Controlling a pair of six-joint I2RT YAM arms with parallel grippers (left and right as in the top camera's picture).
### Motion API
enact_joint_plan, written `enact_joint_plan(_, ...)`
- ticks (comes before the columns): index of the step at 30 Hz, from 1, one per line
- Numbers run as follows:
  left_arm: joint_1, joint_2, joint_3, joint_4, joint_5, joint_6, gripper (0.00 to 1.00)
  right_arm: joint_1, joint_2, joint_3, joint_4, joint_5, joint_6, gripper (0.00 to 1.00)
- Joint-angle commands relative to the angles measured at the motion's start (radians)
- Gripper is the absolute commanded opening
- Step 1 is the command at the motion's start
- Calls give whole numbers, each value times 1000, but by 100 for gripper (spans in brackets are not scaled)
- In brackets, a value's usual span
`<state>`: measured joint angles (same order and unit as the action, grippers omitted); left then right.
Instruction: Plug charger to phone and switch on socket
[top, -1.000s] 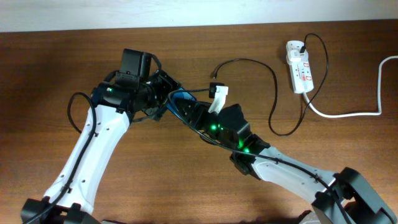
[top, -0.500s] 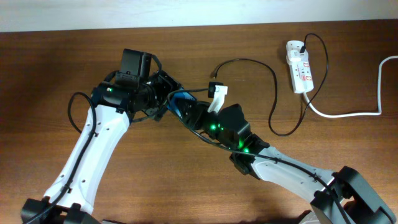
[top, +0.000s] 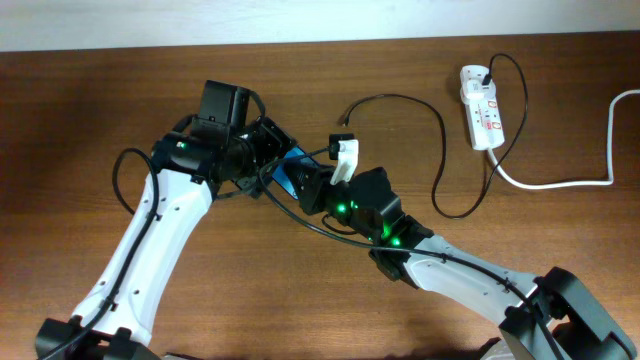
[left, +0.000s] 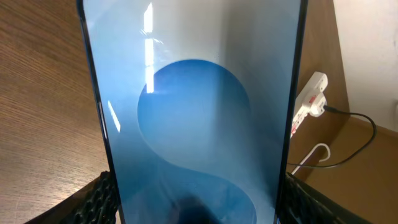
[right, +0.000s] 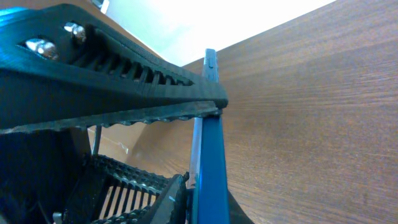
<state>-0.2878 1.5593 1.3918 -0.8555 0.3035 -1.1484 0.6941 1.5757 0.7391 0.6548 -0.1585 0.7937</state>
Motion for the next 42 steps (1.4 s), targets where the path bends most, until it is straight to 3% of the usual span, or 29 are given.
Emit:
enact_joint_plan(1,0,-32,24,2,11,21,49,8,5,13,4,-18,-12,8)
enact_joint_plan(2,0,-32,24,2,11,21,49,8,4,13,5,-18,-12,5)
enact_joint_plan(18,0,-32,24,-21,12,21,59,8,4,13,3,-28,-12,4)
enact_joint_plan(20,0,-32,24,-20,11,21,67,6,4,13,3,-33,-12,4)
enact_joint_plan(25,0,-32,24,-20,12,21,99,6,4,13,3,-33,-11,4)
enact_joint_plan(32,2,-32,25,-12,11,21,99,-13,4,13,-2,-32,48,4)
enact_joint_plan(35,35,-34,25,42,50,105,99,-72,4,13,-71,-50,136,4)
enact_joint_plan(40,80,-45,25,43,76,228,99,-148,4,13,-98,-126,146,4)
enact_joint_plan(42,80,-72,25,44,74,320,99,-187,3,13,-171,-141,233,4)
